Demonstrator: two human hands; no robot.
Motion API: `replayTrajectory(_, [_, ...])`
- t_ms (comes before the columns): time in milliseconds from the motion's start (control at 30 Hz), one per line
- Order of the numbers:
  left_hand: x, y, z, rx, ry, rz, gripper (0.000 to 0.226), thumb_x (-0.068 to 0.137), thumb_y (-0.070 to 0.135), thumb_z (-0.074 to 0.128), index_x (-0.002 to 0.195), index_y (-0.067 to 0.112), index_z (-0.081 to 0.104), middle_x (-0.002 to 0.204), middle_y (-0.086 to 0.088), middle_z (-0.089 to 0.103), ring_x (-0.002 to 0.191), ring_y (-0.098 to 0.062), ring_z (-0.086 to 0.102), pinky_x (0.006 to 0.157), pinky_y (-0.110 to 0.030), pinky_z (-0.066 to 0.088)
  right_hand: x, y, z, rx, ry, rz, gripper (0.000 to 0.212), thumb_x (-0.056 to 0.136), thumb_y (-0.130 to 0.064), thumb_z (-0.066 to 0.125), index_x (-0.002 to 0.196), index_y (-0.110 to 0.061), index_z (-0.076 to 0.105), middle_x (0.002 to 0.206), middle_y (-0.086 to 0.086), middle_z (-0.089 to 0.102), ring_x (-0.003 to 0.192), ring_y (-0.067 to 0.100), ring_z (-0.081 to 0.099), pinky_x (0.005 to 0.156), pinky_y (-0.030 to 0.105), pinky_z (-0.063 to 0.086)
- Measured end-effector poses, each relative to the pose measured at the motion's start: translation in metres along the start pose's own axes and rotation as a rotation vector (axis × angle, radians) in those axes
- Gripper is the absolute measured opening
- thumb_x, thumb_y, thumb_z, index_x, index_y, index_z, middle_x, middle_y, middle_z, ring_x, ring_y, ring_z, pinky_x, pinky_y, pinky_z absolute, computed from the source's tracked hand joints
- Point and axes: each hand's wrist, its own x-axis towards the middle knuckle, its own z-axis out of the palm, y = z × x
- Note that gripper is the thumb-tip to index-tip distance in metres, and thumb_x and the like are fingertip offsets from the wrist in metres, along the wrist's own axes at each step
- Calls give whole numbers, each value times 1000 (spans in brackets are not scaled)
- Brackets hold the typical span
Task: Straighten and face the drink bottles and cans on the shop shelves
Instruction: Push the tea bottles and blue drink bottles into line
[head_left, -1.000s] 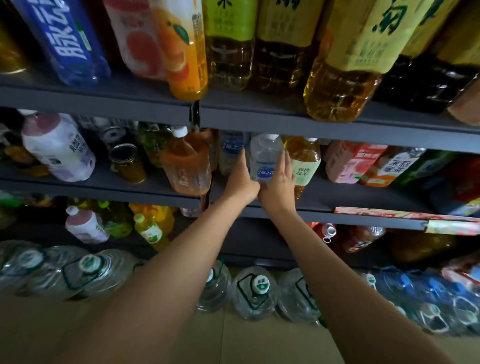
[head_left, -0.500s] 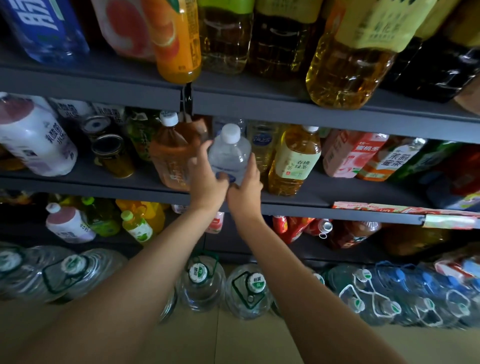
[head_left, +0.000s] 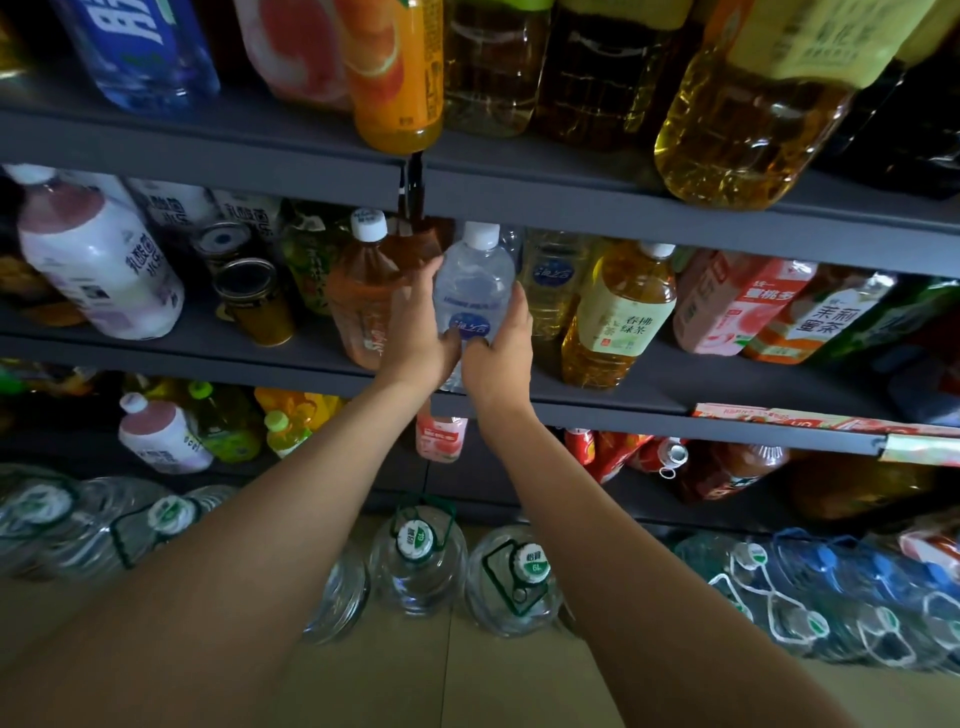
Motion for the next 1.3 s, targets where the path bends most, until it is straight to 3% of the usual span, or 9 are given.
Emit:
replayTrajectory(200, [-1,4,0,14,-143,17,74,85,2,60,146,20,22,142,-6,42,129,-17,41,103,-27,34,14,0,-5,9,-5,32,75,84,12,46,147,-17,18,148,8,32,135,23,34,110,39,35])
replayTrajectory(300, [-21,-8,7,-64,-25,-29,71,78,4,62,141,15,32,140,-9,44,128,-22,44,107,-36,36,11,7,-19,-56,5,30,71,80,12,46,143,-14,29,140,10,39,129,23,41,108,40,38])
replayTrajectory(400, [-50,-12,17,-34,-2,-140,52,82,-3,55,132,7,42,133,-12,44,117,-28,51,98,-40,44,8,12,-48,-235,312,24,58,85,4,52,138,-1,31,138,15,34,126,25,37,105,27,34])
replayTrajectory(500, [-65,-6,24,50,-39,-131,47,86,-4,50,130,8,42,133,-12,41,119,-28,48,97,-35,41,30,10,-82,-306,575,157,75,83,-22,68,141,-3,23,145,17,22,131,31,27,107,40,30])
replayTrajectory(600, [-61,10,28,82,-49,-71,49,86,-1,51,133,8,38,134,-12,42,122,-28,46,96,-32,40,60,14,-96,-343,454,316,99,72,-37,77,144,-9,15,149,12,21,135,31,25,112,43,27])
replayTrajectory(767, [-65,26,42,127,-111,13,47,90,0,48,135,9,35,135,-9,42,118,-21,46,79,-9,24,56,24,-96,-52,508,201,77,65,-28,81,123,-12,34,128,3,46,112,22,48,88,28,37])
replayTrajectory(900, [-83,24,58,163,-276,38,64,89,7,54,144,12,21,146,-6,30,124,-22,42,89,-26,38,10,43,-104,-79,502,53,68,61,-22,83,111,-14,37,105,-1,49,91,11,45,79,21,35])
replayTrajectory(1000, [-95,31,67,202,-350,37,84,84,20,66,147,9,12,151,-9,23,134,-25,33,103,-36,33,-17,53,-109,-150,444,38,64,60,-22,84,99,-17,34,100,-2,49,90,11,47,71,13,30])
replayTrajectory(1300, [-101,56,71,121,-448,7,101,76,24,75,149,15,7,155,-7,18,140,-22,25,109,-34,28,-41,48,-132,-147,440,67,63,60,-23,83,100,-18,34,102,0,48,95,13,46,81,24,38])
